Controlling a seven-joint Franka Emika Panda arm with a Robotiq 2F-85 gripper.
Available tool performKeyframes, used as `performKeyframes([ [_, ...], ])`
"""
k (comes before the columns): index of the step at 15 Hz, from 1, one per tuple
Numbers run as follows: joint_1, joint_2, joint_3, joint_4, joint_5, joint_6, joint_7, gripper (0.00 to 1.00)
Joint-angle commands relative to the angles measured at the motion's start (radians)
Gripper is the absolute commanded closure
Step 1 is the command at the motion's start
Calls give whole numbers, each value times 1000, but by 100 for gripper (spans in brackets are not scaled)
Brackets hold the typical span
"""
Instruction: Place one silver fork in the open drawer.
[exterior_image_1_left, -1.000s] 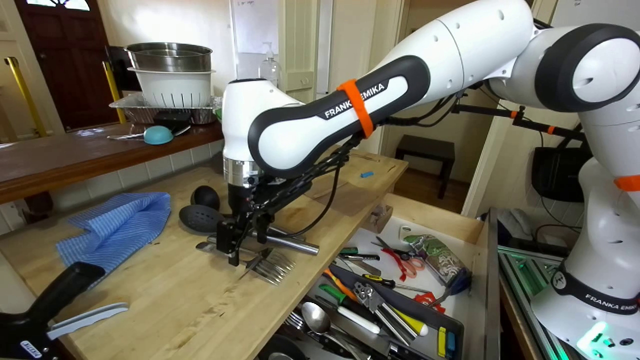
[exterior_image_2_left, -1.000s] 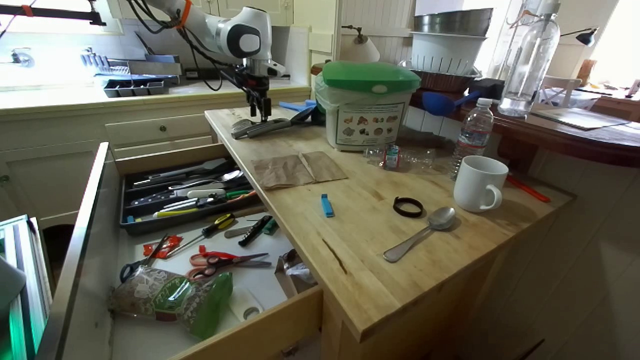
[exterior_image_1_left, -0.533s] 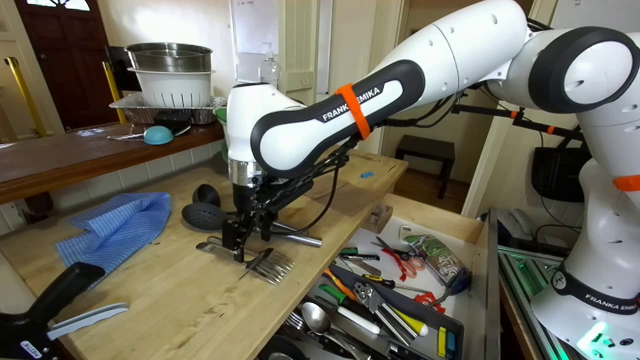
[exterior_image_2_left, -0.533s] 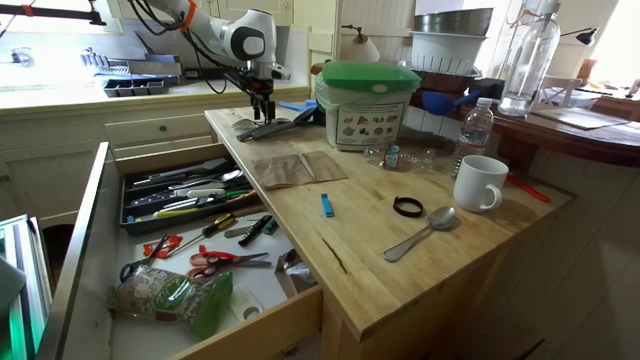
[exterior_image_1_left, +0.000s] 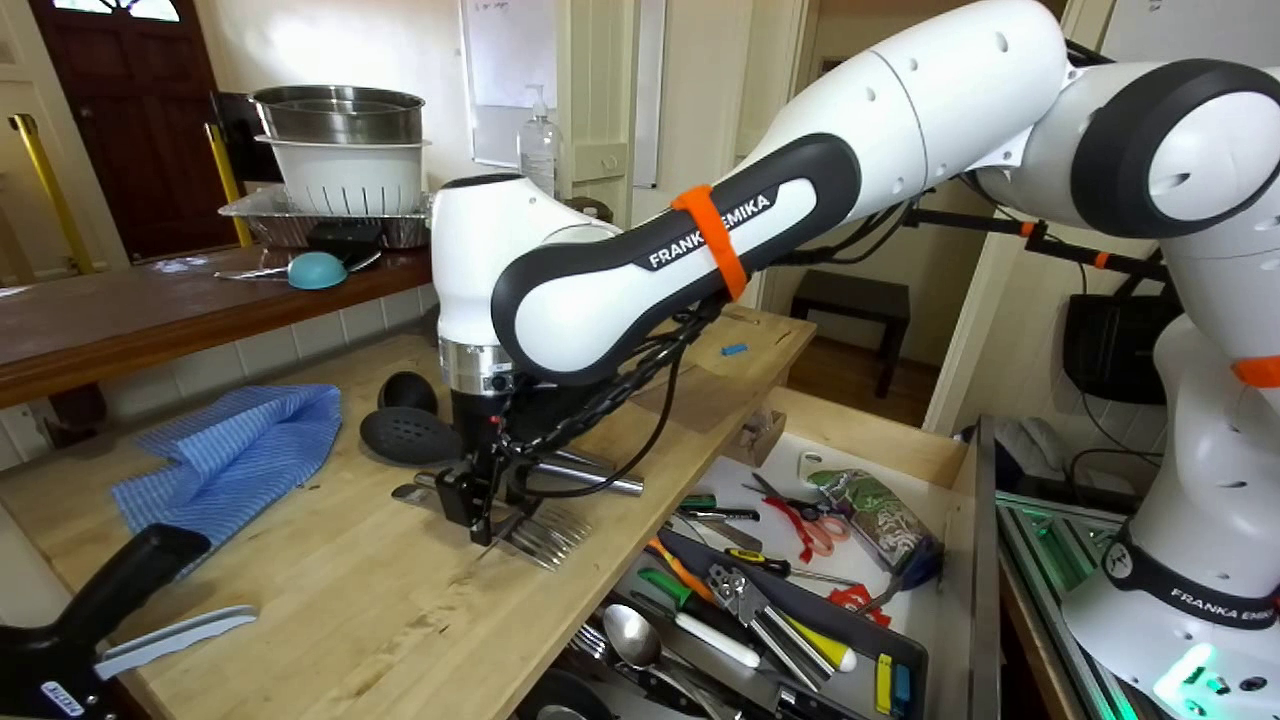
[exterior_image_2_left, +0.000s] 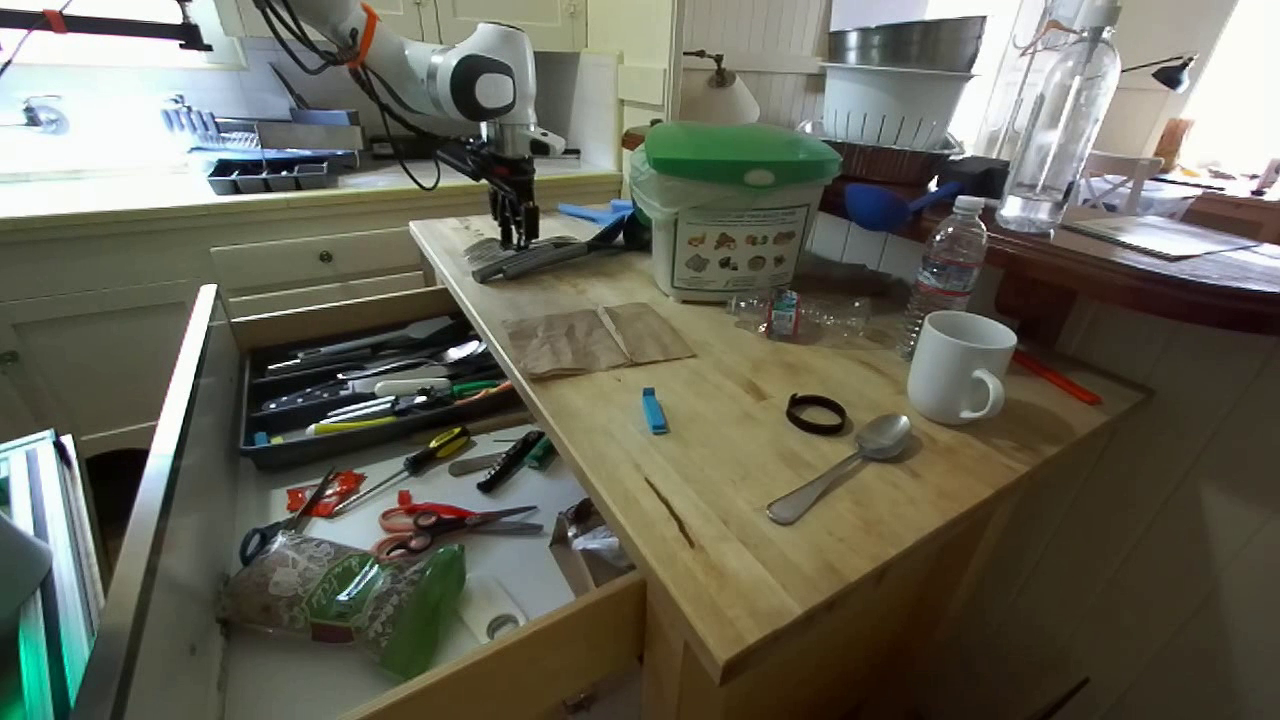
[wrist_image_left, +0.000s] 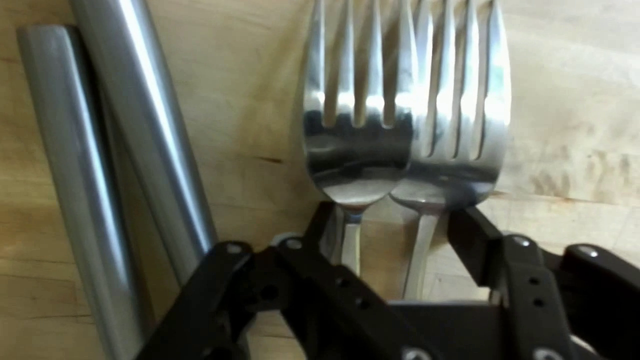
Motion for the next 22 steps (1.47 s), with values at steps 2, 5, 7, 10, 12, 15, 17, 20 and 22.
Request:
performKeyframes([
  [2,39,25,-33,34,-38,-34,67,78],
  [5,44,25,-46,52,-39,-90,120,99],
  [7,43,3,-49,52,-32,-151,151,100],
  [10,41,-55,-46,13,-36,-201,157,97],
  [12,43,-114,-40,-41,-51,-204,129,97],
  [15,60,-186,-36,-107,-118,-243,78,97],
  [17,76,-228,-30,-154,-176,-267,56,97],
  [20,76,-267,-2,-222,-203,-246,15,97],
  [22,77,-287,21,-268,-216,-238,-35,97],
])
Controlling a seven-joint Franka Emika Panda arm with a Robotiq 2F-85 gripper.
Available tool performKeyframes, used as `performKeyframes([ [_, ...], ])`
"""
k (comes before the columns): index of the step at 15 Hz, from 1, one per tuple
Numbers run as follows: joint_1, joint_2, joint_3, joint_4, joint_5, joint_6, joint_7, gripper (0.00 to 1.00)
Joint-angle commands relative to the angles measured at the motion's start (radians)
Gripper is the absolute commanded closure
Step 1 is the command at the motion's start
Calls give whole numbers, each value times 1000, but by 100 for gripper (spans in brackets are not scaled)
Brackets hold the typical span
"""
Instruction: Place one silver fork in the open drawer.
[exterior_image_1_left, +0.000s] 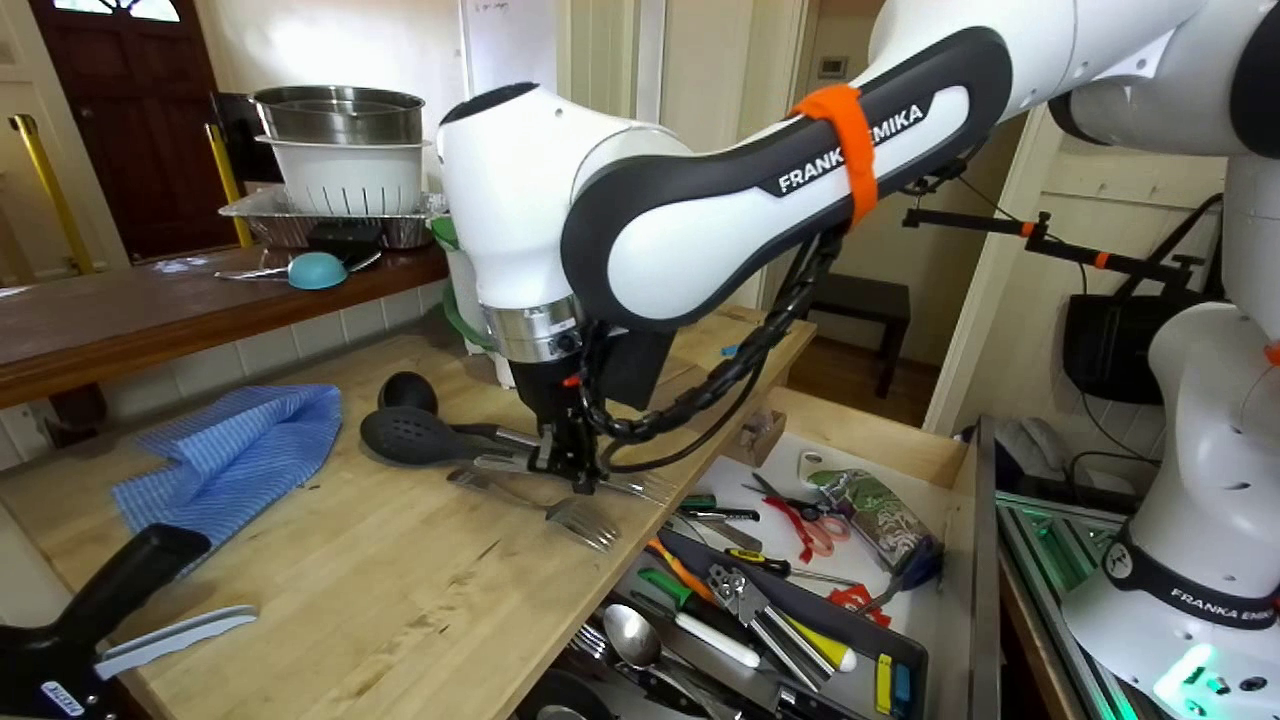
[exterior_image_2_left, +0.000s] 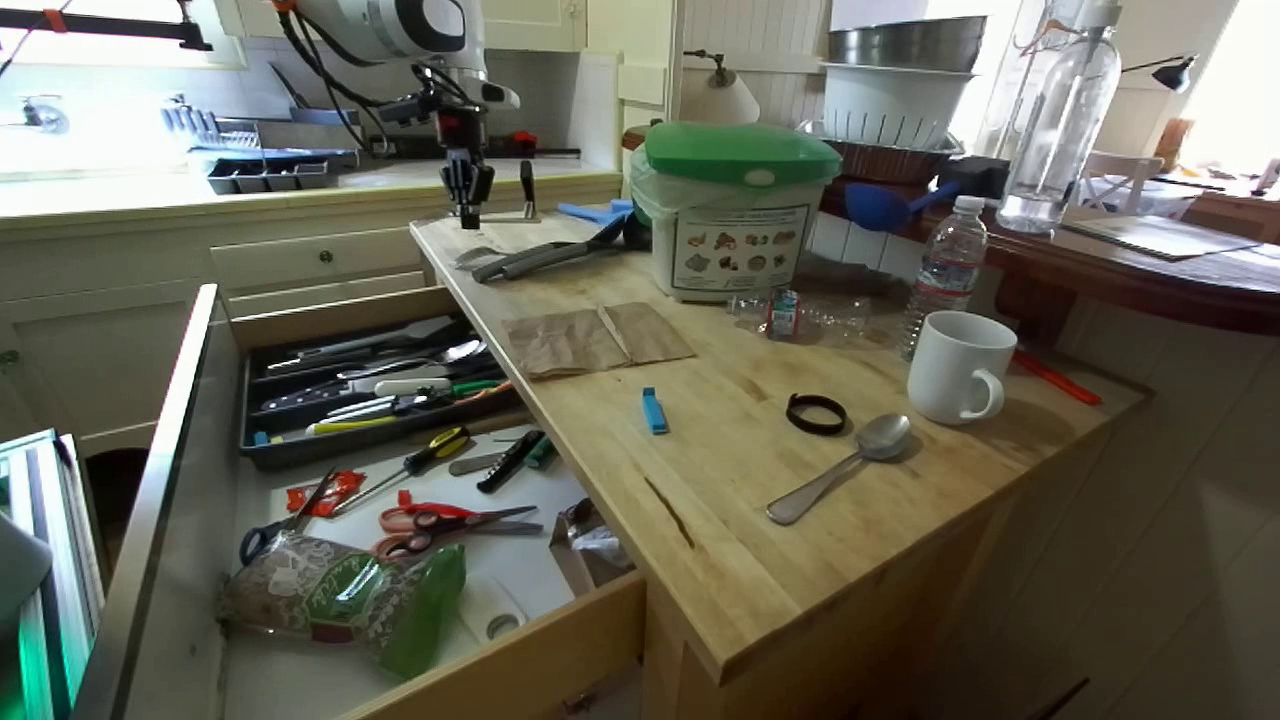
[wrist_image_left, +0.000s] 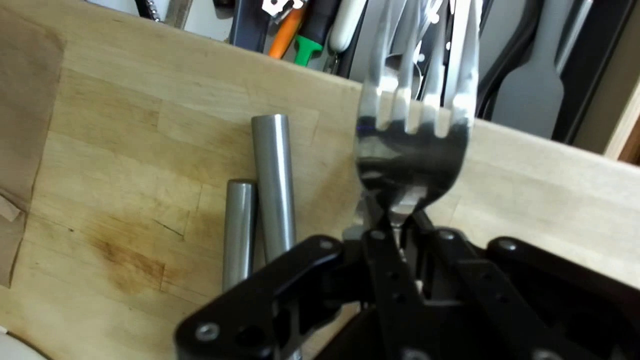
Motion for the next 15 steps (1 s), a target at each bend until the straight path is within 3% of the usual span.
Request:
performKeyframes([
  [1,10,-73,34,-131,-49,22,-77,97],
  [6,50,-181,62,-346,-233,224,-50,97],
  [7,38,-194,69,-371,-204,259,-28,97],
  [8,39,-121,72,-263,-185,177,-57,89],
  [11,36,-160,77,-328,-187,223,-46,89],
  [12,34,-165,77,-332,-187,223,-46,97],
  [15,82,-149,95,-316,-326,179,-101,97],
])
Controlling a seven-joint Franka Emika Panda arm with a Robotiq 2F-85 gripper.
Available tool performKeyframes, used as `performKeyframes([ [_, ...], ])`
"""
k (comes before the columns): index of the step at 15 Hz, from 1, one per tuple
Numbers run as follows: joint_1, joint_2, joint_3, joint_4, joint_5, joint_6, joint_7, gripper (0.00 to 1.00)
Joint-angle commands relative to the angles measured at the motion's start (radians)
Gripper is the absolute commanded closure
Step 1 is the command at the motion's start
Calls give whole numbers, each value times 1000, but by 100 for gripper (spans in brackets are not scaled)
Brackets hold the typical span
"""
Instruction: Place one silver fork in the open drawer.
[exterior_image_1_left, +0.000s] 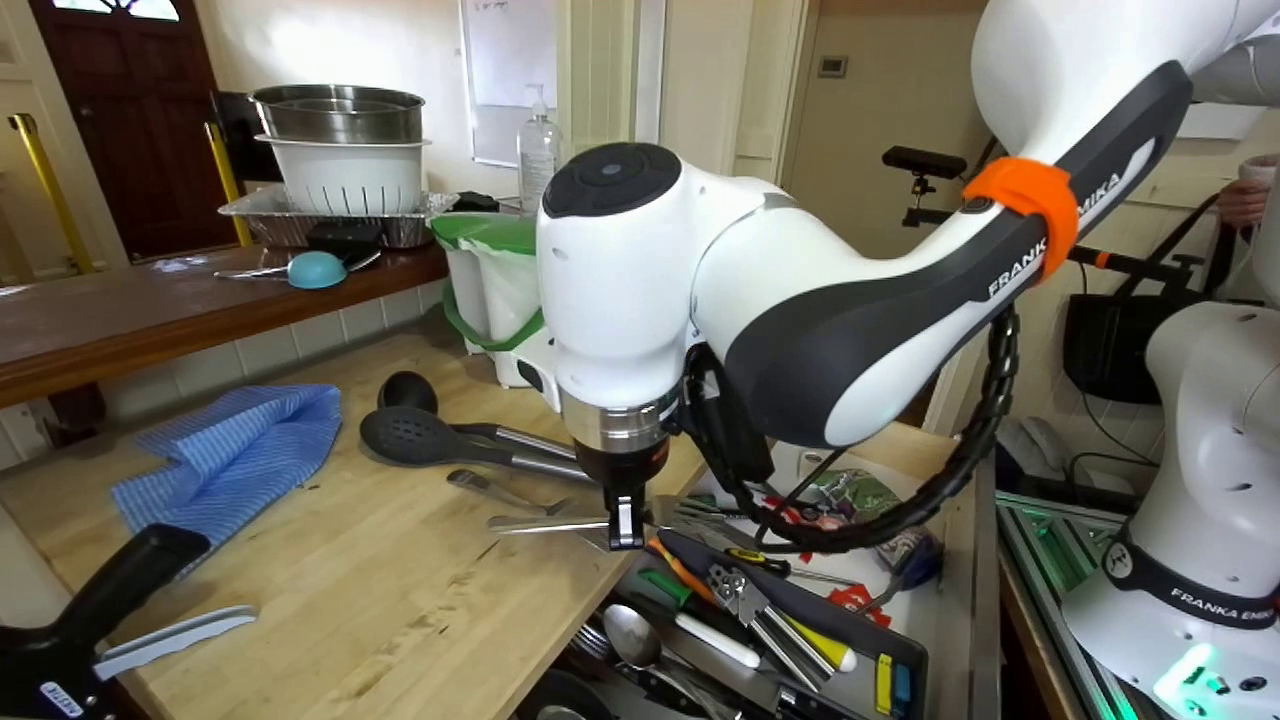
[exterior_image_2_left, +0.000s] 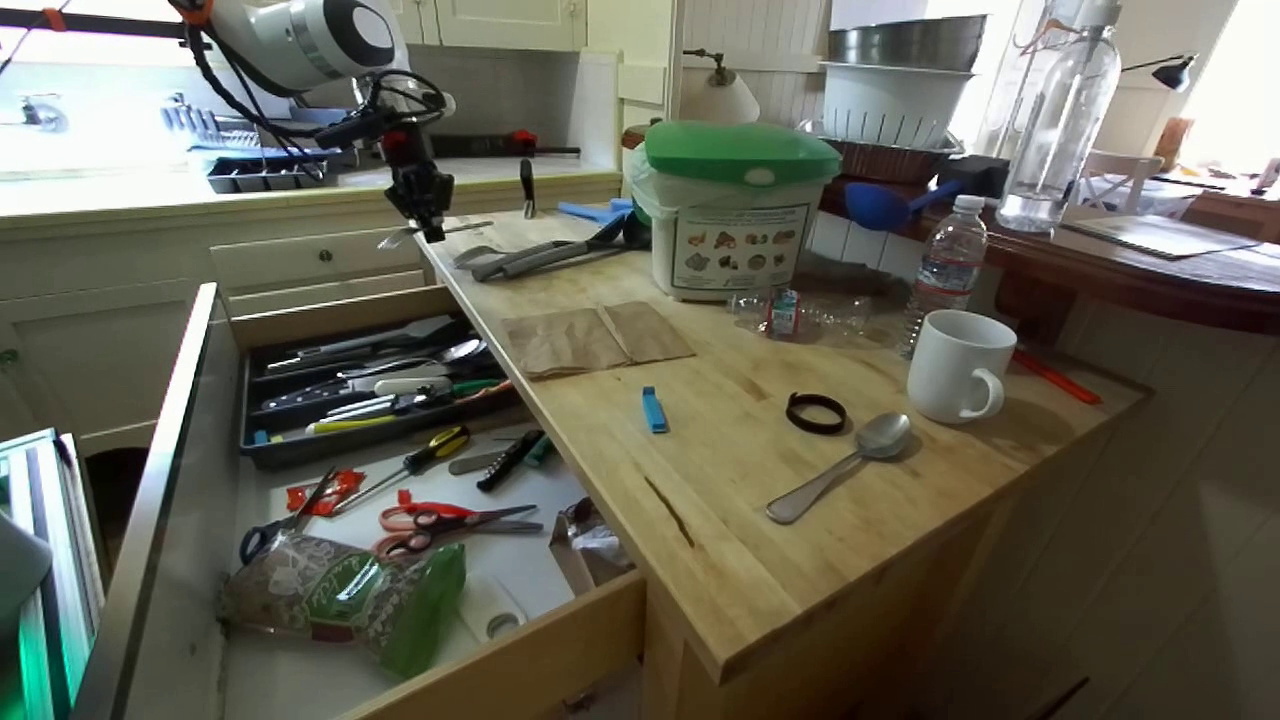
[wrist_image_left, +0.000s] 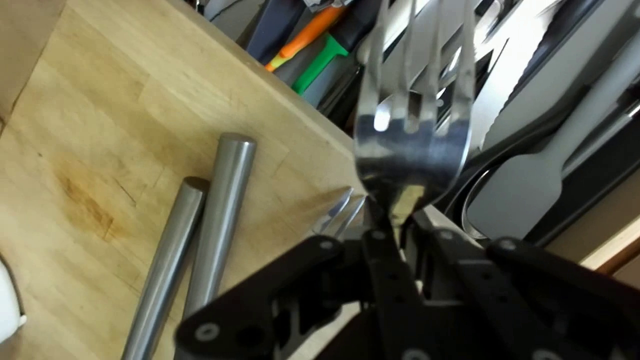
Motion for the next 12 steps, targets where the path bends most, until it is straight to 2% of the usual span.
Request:
performKeyframes([
  [1,46,14,27,4,-130,-33,-29,97],
  [6,112,9,64,-72,-353,-10,-1,97],
  [12,151,47,105,-92,-653,-25,-5,97],
])
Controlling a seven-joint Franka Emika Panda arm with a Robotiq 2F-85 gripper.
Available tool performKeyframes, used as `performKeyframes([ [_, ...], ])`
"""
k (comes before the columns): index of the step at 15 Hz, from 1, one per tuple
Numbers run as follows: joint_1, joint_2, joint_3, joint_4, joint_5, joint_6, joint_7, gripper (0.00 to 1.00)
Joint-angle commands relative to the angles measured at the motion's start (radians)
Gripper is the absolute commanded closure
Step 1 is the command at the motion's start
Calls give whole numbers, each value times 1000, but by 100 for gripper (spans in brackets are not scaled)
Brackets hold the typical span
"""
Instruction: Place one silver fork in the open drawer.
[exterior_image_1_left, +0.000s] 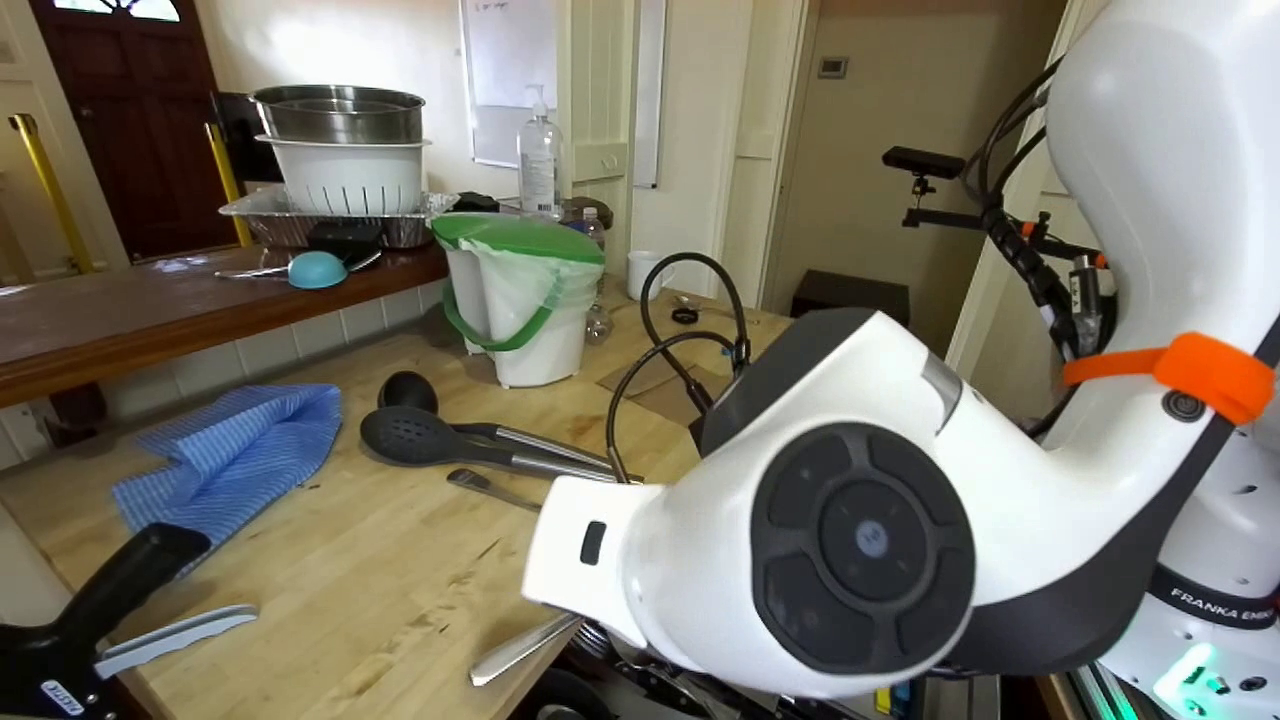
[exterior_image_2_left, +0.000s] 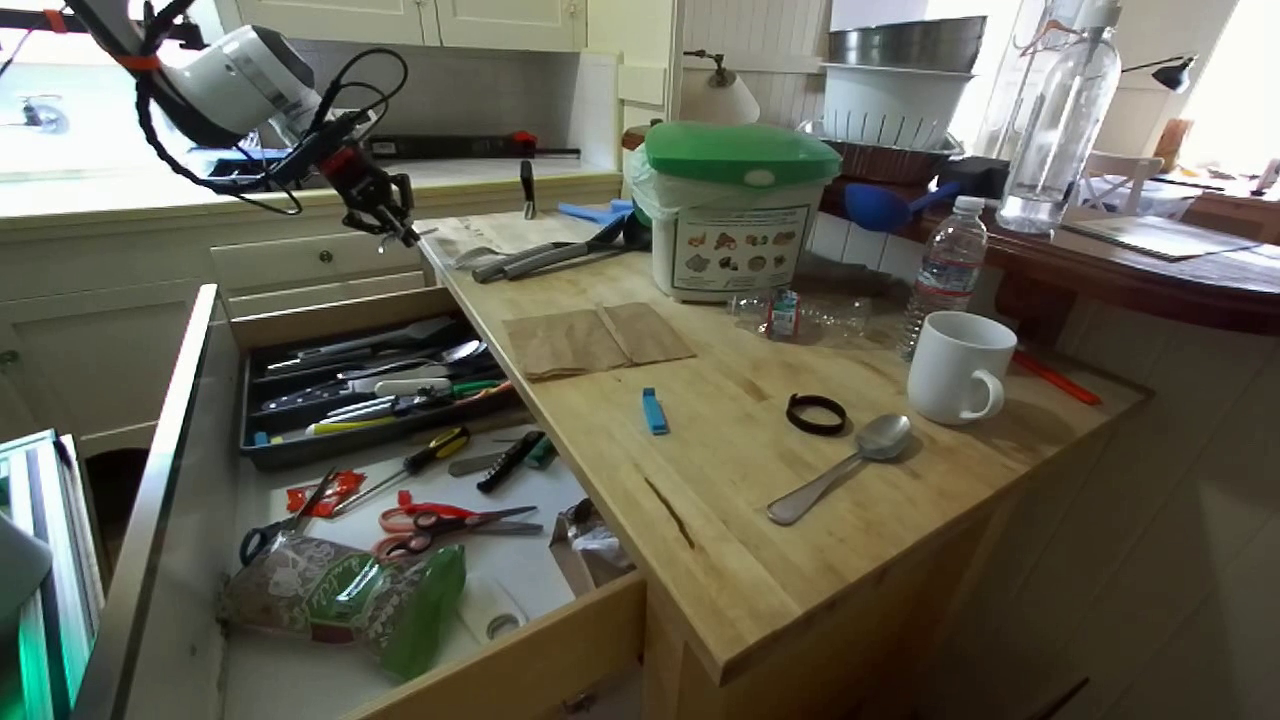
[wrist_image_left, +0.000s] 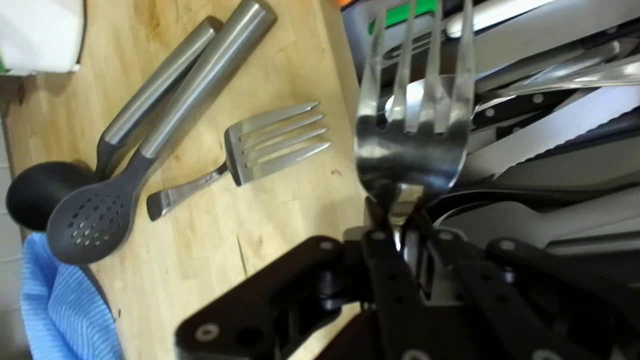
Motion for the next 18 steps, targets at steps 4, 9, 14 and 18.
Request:
performKeyframes([
  [4,-8,-45,16,-126,-407,51,126,97],
  [9,-65,-95,33,-252,-737,82,498,97],
  [14,-112,-74,65,-256,-778,77,594,89],
  [18,-98,-56,100,-227,-759,74,486,97],
])
